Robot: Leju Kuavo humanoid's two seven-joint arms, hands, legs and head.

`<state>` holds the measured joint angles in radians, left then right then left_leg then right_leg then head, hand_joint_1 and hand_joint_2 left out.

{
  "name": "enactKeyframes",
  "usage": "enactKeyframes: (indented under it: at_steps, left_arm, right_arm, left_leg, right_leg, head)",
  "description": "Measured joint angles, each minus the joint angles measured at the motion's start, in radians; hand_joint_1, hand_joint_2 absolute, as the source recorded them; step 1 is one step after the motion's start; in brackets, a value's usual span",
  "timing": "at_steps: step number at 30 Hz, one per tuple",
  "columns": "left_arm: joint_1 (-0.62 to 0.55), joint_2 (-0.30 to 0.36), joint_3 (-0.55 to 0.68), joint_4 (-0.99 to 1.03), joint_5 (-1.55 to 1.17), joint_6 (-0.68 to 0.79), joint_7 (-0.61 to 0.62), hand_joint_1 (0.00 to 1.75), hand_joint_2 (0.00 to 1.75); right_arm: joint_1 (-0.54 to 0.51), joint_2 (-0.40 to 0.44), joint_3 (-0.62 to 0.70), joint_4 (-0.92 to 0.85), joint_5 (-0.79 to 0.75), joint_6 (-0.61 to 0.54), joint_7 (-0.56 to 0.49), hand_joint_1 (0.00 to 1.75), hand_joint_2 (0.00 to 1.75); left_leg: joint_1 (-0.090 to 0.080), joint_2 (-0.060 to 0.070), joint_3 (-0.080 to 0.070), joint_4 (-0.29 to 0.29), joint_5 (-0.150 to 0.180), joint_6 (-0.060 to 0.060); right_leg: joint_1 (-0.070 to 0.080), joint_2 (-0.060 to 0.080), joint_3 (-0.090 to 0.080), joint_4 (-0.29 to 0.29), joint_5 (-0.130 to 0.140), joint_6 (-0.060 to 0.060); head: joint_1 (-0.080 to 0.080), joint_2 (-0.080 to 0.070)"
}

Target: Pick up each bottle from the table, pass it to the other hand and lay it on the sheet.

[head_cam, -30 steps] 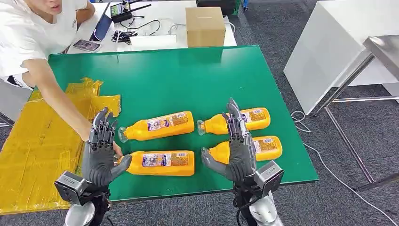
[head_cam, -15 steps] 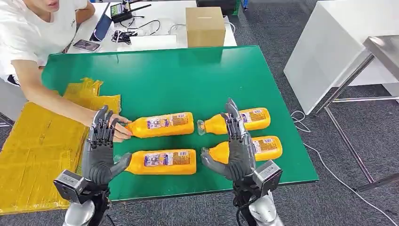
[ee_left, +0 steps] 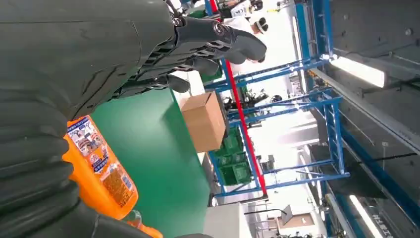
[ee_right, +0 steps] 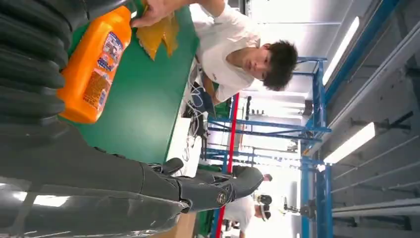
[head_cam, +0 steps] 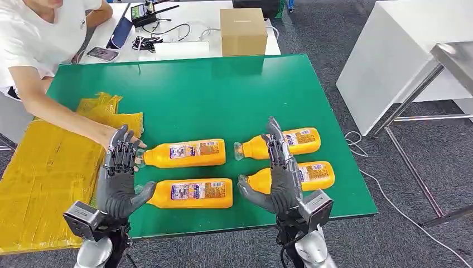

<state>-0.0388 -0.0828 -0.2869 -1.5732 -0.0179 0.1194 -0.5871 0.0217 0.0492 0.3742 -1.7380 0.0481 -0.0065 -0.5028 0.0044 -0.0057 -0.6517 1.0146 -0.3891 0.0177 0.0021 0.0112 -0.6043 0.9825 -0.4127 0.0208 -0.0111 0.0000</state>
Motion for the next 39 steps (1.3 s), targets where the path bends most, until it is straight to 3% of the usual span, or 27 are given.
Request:
enactKeyframes:
  at_steps: [9,13,17,20,25,31,39]
  left_arm:
    - [-0.001,0.0,0.0,0.002,0.0,-0.006,0.001,0.0,1.75]
    - [-0.005,0.0,0.0,0.008,0.001,-0.018,0.006,0.0,1.75]
    - [-0.011,0.0,0.0,0.011,0.003,-0.027,0.008,0.0,1.75]
    - [-0.021,0.0,0.0,0.015,0.007,-0.043,0.014,0.0,1.75]
    - [-0.07,-0.012,-0.014,0.023,0.029,-0.094,0.034,0.0,1.75]
    - [-0.127,-0.025,-0.038,0.051,0.05,-0.122,0.044,0.0,1.75]
    - [-0.14,-0.027,-0.046,0.071,0.051,-0.123,0.044,0.0,1.75]
  right_arm:
    - [-0.004,0.0,0.001,0.015,0.011,-0.007,0.009,0.0,1.75]
    - [-0.041,-0.003,0.005,0.042,0.182,-0.132,0.078,0.0,1.75]
    - [-0.109,-0.012,0.01,0.102,0.302,-0.21,0.131,0.0,1.75]
    - [-0.172,-0.021,0.029,0.165,0.477,-0.268,0.225,0.0,1.75]
    - [-0.377,-0.024,0.082,0.409,0.785,-0.288,0.409,0.0,1.75]
    - [-0.582,0.02,0.139,0.738,0.851,-0.236,0.41,0.0,1.75]
    - [-0.645,0.043,0.158,0.888,0.853,-0.238,0.404,0.0,1.75]
  left_leg:
    - [0.0,0.0,0.0,0.0,0.0,0.0]
    - [0.0,0.0,0.0,0.0,0.0,0.0]
    - [0.0,0.0,0.0,0.0,0.001,0.0]
    - [0.0,0.0,0.0,0.0,0.001,0.0]
    - [0.0,0.001,0.0,0.0,0.003,0.002]
    - [0.0,0.001,0.001,0.0,0.004,0.002]
    - [0.0,0.001,0.0,0.0,0.004,0.002]
  right_leg:
    - [0.0,0.0,0.0,0.0,0.0,0.0]
    - [0.0,0.0,0.0,0.0,0.0,0.0]
    - [0.0,0.0,0.001,0.0,0.0,0.0]
    - [0.0,0.0,0.001,0.0,0.001,0.0]
    - [0.0,0.0,0.001,0.0,0.002,0.0]
    - [0.0,-0.001,0.001,0.001,0.003,-0.002]
    - [0.0,-0.001,0.0,0.001,0.003,-0.002]
  head:
    - [0.0,0.0]
    - [0.0,0.0]
    - [0.0,0.0]
    - [0.0,0.0]
    - [0.0,0.0]
    - [0.0,0.0]
    - [0.0,0.0]
